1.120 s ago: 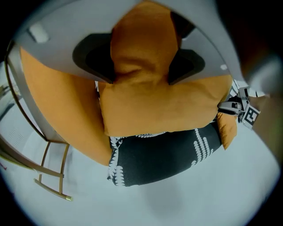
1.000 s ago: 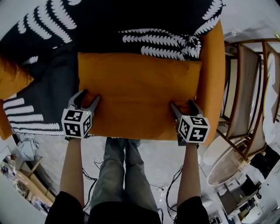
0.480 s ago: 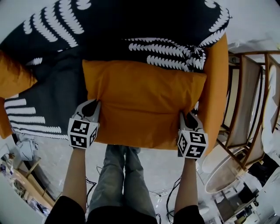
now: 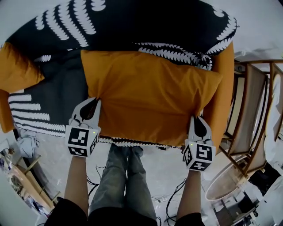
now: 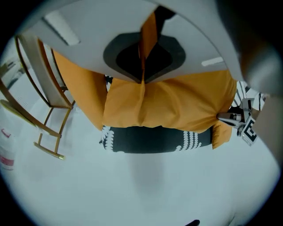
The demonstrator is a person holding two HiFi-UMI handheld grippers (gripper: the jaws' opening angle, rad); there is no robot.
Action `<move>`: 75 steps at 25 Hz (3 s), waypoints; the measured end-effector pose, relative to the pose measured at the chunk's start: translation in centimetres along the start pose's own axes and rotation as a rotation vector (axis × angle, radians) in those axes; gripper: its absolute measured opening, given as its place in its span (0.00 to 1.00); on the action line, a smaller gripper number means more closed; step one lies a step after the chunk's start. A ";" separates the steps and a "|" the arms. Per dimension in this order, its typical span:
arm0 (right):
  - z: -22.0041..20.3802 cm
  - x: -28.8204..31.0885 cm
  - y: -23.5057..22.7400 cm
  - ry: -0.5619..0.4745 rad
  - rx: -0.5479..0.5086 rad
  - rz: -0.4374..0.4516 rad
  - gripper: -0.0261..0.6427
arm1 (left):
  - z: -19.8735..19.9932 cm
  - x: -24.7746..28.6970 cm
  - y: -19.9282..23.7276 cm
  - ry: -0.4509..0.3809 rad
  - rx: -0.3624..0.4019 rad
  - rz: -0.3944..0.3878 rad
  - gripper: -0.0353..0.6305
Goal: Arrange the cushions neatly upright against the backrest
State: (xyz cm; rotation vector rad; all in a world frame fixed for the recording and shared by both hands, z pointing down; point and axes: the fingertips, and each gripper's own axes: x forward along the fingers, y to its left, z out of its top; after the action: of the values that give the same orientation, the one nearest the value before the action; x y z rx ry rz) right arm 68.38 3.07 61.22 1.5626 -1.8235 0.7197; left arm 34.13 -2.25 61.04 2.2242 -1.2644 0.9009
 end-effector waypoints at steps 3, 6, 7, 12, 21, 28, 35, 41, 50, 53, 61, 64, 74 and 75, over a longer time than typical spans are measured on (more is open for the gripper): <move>3.6 -0.1 0.1 -0.072 0.003 -0.018 0.07 | 3.5 -1.1 1.5 -0.059 0.049 0.028 0.08; 8.5 0.4 0.5 -0.172 -0.016 -0.018 0.07 | 7.0 -1.9 3.8 -0.132 0.068 0.080 0.08; 10.2 0.5 0.9 -0.198 -0.032 -0.011 0.07 | 7.9 -2.4 4.6 -0.154 0.069 0.100 0.08; 19.4 0.9 2.5 -0.329 -0.098 0.002 0.07 | 12.8 -4.8 8.7 -0.256 0.082 0.182 0.08; 27.6 2.5 2.0 -0.529 -0.132 -0.039 0.07 | 19.0 -3.7 12.4 -0.428 0.099 0.243 0.08; 20.9 9.2 1.7 -0.350 -0.112 -0.005 0.07 | 13.6 2.9 13.2 -0.279 0.083 0.194 0.09; 19.6 11.4 0.6 -0.287 -0.077 0.009 0.12 | 12.6 4.9 13.7 -0.269 0.057 0.201 0.13; 19.4 11.1 0.2 -0.276 -0.039 0.018 0.21 | 12.4 4.7 14.5 -0.236 0.070 0.220 0.23; 19.8 7.4 1.9 -0.319 -0.038 0.038 0.28 | 12.0 1.5 14.1 -0.233 0.038 0.224 0.29; 20.5 5.0 2.8 -0.334 -0.055 0.030 0.24 | 13.1 -0.7 13.6 -0.260 0.026 0.232 0.27; 22.9 -4.0 4.2 -0.391 -0.001 0.025 0.08 | 16.3 -8.7 10.7 -0.334 -0.021 0.220 0.15; 23.9 -6.9 4.7 -0.412 0.003 0.025 0.06 | 17.4 -11.5 9.8 -0.363 -0.042 0.219 0.06; 26.5 -16.3 5.8 -0.456 0.003 0.055 0.05 | 22.0 -20.3 6.2 -0.435 -0.058 0.210 0.05; 26.7 -17.0 5.9 -0.459 0.003 0.061 0.06 | 22.4 -21.0 6.0 -0.442 -0.057 0.211 0.05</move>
State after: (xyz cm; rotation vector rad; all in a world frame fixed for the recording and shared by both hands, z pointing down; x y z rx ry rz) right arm 61.40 -4.97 30.82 1.7877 -2.2026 0.4081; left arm 28.39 -7.03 30.63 2.3538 -1.7228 0.4411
